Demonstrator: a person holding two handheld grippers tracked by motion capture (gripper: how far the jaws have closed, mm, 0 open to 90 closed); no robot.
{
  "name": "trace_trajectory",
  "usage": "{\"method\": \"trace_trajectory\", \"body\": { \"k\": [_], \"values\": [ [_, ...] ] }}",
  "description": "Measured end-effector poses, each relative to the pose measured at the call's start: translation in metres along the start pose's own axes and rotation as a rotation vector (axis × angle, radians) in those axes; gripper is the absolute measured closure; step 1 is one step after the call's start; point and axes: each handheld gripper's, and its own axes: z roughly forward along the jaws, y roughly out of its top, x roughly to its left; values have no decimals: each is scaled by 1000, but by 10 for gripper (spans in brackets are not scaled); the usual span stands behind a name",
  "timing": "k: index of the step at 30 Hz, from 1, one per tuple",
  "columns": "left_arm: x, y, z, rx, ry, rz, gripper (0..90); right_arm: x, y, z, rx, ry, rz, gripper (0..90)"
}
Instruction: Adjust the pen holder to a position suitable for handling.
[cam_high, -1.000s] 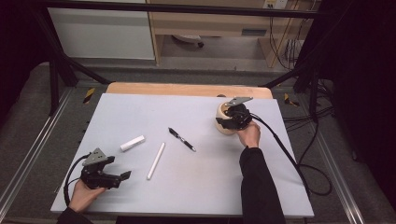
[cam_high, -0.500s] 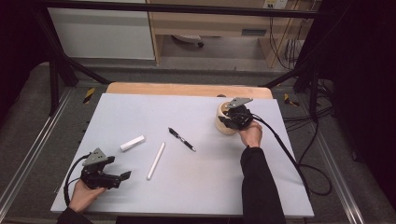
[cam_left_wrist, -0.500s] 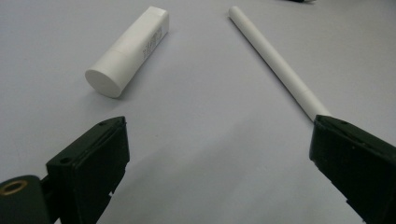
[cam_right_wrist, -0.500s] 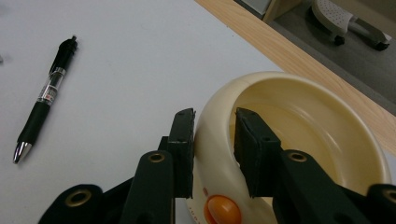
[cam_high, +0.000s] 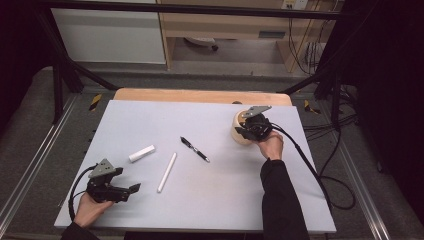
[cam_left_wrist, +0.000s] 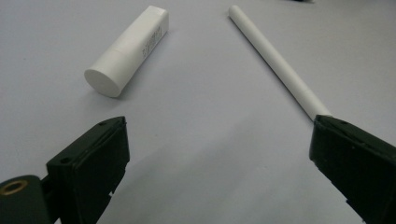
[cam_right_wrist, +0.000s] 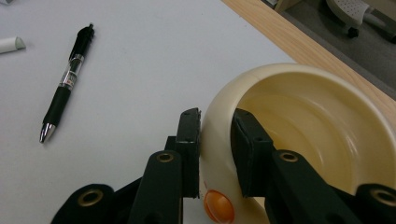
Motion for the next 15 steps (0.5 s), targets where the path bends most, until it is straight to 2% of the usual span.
{"method": "trace_trajectory", "body": {
  "k": [7,15],
  "values": [
    [0,0,0,0,1,0,51,3,-1,-1,12,32,11,764],
    [0,0,0,2,2,2,51,7,-2,-5,30,49,0,780]
  ]
}}
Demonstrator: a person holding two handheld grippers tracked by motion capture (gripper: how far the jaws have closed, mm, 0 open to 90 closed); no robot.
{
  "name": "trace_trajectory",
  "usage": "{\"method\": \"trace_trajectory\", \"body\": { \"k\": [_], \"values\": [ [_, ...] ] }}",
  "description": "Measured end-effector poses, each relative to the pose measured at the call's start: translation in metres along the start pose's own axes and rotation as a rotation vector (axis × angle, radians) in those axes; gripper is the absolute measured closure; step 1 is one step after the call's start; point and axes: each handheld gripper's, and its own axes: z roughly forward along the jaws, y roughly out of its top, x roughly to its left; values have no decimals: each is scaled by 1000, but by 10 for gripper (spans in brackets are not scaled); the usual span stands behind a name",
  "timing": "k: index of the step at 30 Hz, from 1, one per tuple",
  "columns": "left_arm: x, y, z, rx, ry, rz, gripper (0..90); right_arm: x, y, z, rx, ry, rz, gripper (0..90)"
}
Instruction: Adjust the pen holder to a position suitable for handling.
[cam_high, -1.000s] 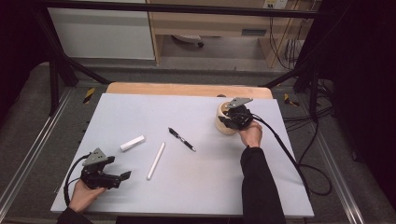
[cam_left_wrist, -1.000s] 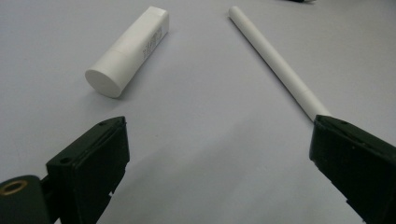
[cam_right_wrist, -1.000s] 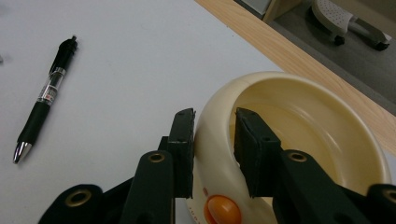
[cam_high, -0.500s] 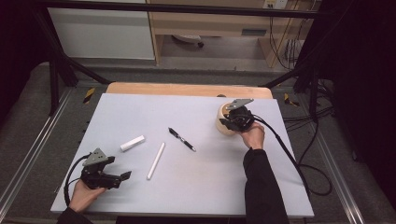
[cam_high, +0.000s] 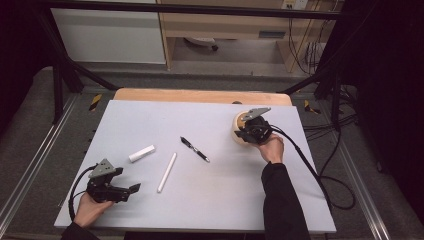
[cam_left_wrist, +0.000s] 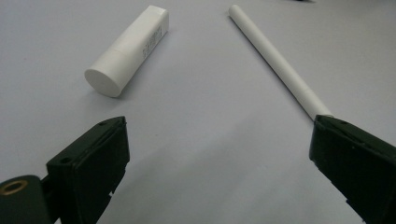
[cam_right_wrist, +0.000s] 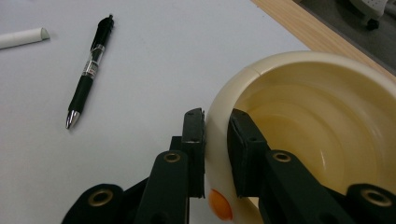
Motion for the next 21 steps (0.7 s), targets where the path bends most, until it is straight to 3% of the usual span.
{"method": "trace_trajectory", "body": {
  "k": [5,11,21],
  "values": [
    [0,0,0,0,1,1,51,2,-1,-3,16,-3,-1,785],
    [0,0,0,1,0,2,51,8,1,-14,-22,14,-7,786],
    [0,0,1,4,0,3,52,42,3,-32,-45,113,-59,785]
  ]
}}
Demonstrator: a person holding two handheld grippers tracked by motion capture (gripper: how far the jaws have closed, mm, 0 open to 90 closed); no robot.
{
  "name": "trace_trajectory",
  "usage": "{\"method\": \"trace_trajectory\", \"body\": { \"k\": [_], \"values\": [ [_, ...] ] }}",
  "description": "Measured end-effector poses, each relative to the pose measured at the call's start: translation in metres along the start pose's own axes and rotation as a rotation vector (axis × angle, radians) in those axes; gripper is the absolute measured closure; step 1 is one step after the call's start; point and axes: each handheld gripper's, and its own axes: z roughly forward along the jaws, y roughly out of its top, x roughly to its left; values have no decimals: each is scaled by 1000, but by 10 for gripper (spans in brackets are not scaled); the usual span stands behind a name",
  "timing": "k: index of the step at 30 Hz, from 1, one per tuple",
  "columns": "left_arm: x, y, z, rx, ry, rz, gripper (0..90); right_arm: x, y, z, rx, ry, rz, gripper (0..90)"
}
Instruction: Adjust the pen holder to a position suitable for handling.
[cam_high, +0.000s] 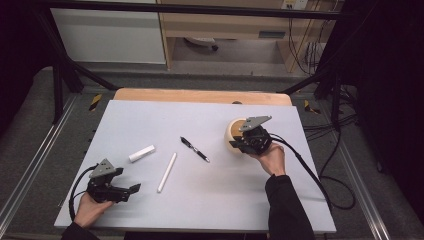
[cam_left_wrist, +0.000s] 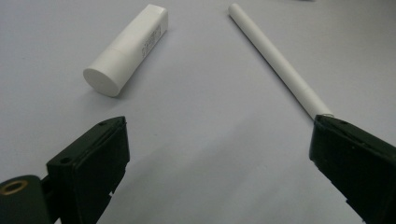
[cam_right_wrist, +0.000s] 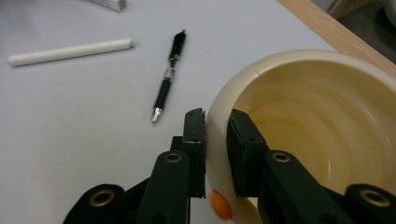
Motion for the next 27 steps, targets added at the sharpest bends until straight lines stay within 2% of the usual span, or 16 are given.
{"method": "trace_trajectory", "body": {
  "k": [5,11,19,27],
  "values": [
    [0,0,0,1,0,1,51,18,3,-4,1,49,-17,785],
    [-1,0,0,2,0,-1,51,31,2,-4,27,73,-22,785],
    [-1,0,1,5,0,0,51,36,-1,-6,60,87,-30,785],
    [-1,0,1,6,0,1,51,31,-10,-4,99,89,8,785]
  ]
}}
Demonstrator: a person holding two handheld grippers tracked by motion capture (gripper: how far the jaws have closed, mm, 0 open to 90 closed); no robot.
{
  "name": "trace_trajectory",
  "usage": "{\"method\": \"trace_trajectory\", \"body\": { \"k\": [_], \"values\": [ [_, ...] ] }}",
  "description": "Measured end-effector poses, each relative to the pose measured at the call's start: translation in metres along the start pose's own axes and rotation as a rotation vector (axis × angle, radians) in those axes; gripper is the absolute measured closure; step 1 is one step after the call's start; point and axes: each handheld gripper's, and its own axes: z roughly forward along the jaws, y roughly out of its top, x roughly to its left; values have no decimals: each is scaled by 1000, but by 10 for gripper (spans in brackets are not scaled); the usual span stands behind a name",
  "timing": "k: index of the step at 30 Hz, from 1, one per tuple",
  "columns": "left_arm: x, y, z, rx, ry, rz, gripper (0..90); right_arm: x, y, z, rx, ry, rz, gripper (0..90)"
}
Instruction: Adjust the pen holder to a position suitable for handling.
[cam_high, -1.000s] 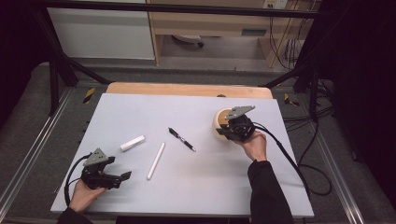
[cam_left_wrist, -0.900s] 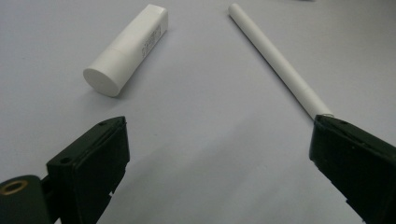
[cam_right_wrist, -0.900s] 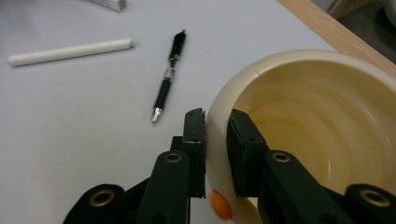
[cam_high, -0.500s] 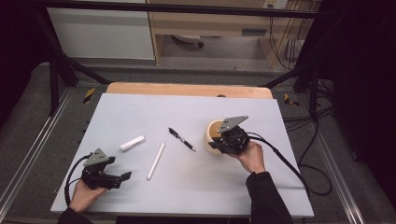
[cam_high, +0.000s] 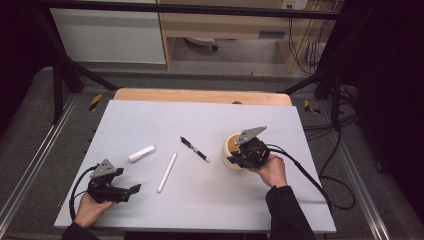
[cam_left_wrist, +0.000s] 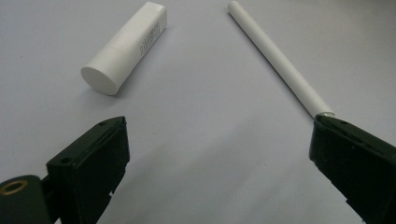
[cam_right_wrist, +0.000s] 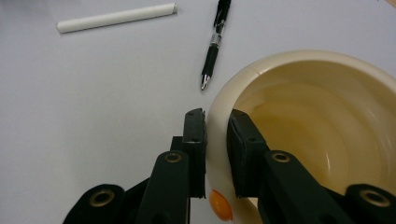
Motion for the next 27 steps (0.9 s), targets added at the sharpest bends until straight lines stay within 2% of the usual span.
{"method": "trace_trajectory", "body": {
  "k": [13,15,18,27],
  "values": [
    [0,0,0,5,0,3,51,1,0,4,8,37,-9,783],
    [0,0,0,5,0,3,51,0,0,4,4,25,-8,771],
    [0,0,0,6,1,3,51,0,-1,4,-17,-28,-40,745],
    [0,0,0,4,0,2,52,-2,-1,9,-49,-59,-63,722]
  ]
}}
